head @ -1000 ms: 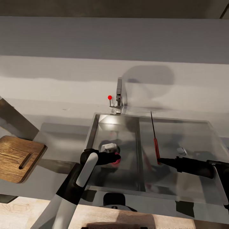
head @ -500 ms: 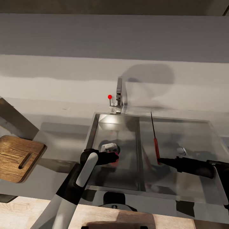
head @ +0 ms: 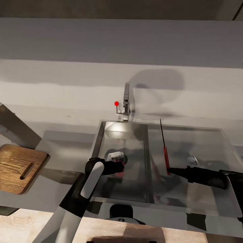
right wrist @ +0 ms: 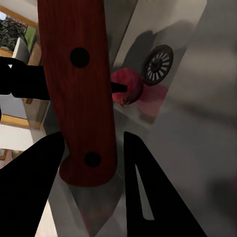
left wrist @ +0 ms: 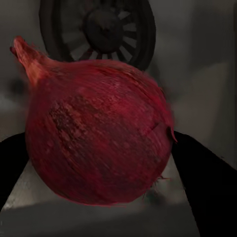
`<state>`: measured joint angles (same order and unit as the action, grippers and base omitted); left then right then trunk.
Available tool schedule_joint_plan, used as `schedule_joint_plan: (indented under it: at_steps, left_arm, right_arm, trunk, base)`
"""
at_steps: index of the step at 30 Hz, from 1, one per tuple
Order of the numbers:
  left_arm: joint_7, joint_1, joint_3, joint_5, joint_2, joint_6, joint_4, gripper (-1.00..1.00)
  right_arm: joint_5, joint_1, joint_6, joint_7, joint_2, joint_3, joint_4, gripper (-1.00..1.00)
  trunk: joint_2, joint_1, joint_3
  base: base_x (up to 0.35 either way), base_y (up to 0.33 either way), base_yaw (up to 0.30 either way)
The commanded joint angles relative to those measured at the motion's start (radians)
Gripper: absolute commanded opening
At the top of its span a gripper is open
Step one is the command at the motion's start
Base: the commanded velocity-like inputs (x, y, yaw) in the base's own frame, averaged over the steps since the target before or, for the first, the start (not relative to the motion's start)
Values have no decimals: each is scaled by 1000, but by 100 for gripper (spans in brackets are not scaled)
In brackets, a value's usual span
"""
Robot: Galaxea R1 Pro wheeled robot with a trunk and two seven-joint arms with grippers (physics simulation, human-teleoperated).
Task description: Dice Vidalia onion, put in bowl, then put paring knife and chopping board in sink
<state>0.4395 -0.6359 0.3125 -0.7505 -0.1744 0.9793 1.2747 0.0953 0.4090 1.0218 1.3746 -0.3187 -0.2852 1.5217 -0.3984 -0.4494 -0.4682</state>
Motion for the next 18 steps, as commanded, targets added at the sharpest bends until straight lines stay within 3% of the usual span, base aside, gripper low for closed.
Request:
schedule_joint_plan:
  at_steps: [1,18]
  left_arm:
    - [10,-1,0,-7,0,3,2,-100]
    - [6,-1,-2,-7,2,13,63,-100]
  right_arm:
    - [3,1,7,2,0,0,0,-100]
    - [3,1,7,2,0,0,0,-100]
  trunk:
    - [-2,-1,0]
    - [-2,-1,28]
  base:
    - [0,0,0]
    - [0,0,0]
